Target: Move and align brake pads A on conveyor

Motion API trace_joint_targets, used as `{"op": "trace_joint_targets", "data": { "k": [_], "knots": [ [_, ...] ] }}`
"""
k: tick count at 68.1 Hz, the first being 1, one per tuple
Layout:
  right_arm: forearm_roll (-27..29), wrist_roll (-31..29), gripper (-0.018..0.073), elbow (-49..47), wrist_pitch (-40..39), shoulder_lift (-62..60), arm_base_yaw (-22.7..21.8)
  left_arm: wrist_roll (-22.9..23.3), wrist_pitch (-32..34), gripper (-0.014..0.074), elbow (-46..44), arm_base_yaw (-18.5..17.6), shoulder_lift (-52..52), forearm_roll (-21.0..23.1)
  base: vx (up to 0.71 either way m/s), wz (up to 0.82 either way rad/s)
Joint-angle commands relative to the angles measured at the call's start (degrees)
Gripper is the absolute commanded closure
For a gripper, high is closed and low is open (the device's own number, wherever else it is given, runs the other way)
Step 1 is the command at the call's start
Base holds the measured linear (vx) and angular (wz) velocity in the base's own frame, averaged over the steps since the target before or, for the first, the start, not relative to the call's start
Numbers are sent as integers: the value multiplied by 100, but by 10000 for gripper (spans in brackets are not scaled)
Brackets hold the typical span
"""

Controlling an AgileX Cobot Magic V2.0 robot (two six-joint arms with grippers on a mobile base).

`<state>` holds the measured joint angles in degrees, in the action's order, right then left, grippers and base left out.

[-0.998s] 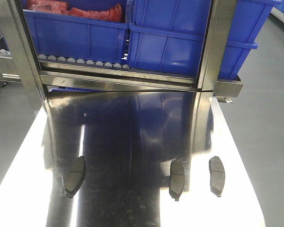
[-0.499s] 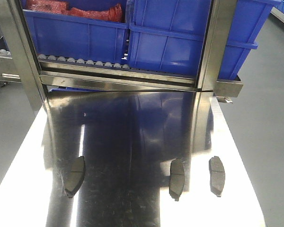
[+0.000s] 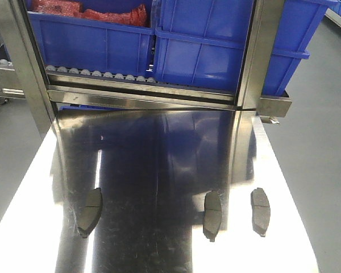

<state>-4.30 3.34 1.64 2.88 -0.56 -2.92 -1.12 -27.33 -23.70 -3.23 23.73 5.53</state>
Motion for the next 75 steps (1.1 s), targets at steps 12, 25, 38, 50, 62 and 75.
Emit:
{"op": "trace_joint_targets", "data": {
  "k": [12,25,38,50,62,75],
  "knots": [
    [-18,-16,571,52,-914,-73,-42,65,490,602,-159,-23,3,62,0,0],
    [-22,-13,571,-535,-705,-68,-42,65,490,602,-159,-23,3,62,0,0],
    [-61,-49,571,-1706,600,626,-42,65,490,602,-159,-23,3,62,0,0],
    [-10,-49,571,-2586,1632,1936,-42,65,490,602,-159,-23,3,62,0,0],
    [200,-23,571,-3191,2968,3106,-42,65,490,602,-159,-23,3,62,0,0],
    [750,-27,571,-3345,3833,3824,-42,65,490,602,-159,-23,3,62,0,0]
  ]
}}
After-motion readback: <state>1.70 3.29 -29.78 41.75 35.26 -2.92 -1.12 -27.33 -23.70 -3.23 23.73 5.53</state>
